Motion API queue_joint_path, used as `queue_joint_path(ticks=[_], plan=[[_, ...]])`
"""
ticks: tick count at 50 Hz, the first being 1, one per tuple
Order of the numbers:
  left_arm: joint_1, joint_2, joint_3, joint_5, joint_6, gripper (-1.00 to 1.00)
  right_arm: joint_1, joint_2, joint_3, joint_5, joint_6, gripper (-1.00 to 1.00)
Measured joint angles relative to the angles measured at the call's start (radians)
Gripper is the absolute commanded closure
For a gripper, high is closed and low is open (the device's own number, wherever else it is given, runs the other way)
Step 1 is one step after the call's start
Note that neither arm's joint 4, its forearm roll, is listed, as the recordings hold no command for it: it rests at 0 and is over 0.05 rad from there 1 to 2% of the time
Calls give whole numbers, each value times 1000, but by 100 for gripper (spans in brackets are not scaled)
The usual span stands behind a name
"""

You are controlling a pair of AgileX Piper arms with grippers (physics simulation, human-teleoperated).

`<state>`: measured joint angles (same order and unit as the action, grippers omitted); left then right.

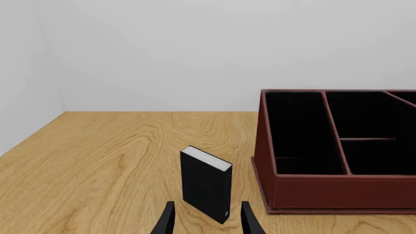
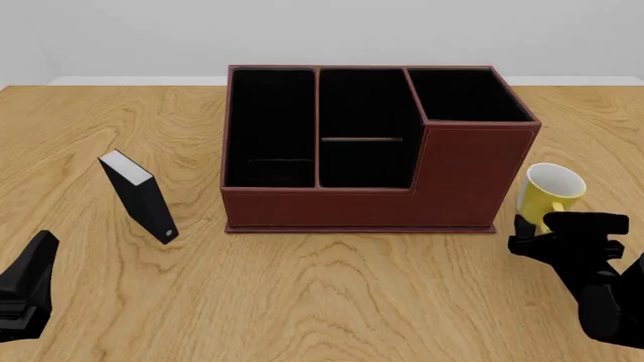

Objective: Pick up the yellow and white mug and place it to the right of the caddy.

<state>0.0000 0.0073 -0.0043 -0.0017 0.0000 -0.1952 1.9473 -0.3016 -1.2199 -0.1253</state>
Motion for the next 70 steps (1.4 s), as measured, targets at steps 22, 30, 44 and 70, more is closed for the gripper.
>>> queue_joint_path(ticks=[22,30,44,70], plan=[[0,0,0,0,0,-100,-1,-68,56,0,-13,-100],[0,0,0,0,0,-100,-1,-111,89,0,-17,-100],[0,0,0,0,0,-100,3,-226,166,0,-41,-100],[0,0,0,0,0,-100,16,-414,279,0,-85,-100]])
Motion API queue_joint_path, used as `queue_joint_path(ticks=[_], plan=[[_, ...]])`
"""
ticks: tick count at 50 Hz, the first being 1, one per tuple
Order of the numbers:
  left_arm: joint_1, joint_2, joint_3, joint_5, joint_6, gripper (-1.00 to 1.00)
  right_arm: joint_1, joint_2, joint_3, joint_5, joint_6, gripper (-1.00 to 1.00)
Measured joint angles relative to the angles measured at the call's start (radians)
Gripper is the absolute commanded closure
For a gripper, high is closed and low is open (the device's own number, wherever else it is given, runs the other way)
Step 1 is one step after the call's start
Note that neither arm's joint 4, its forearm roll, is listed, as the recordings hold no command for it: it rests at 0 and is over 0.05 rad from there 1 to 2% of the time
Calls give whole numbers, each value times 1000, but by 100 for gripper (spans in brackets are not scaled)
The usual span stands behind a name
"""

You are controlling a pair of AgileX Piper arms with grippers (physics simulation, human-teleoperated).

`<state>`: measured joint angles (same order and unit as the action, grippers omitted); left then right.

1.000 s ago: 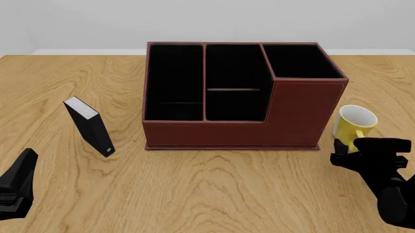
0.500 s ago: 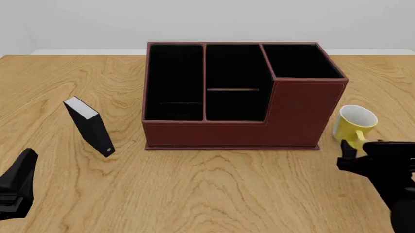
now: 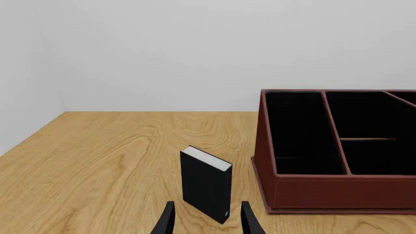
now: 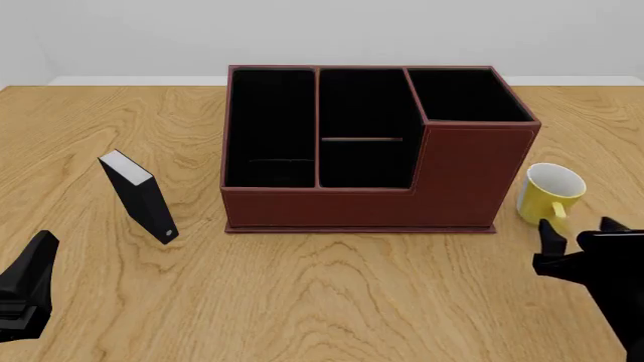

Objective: Pick up the yellow and white mug and place it to the right of the caddy.

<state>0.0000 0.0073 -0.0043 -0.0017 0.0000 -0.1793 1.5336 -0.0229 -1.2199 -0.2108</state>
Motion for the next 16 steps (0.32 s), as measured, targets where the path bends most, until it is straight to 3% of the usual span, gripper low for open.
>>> queue_joint_path(ticks=[16], plan=[[0,0,0,0,0,-100,5,-70,18,14,-13,-100]])
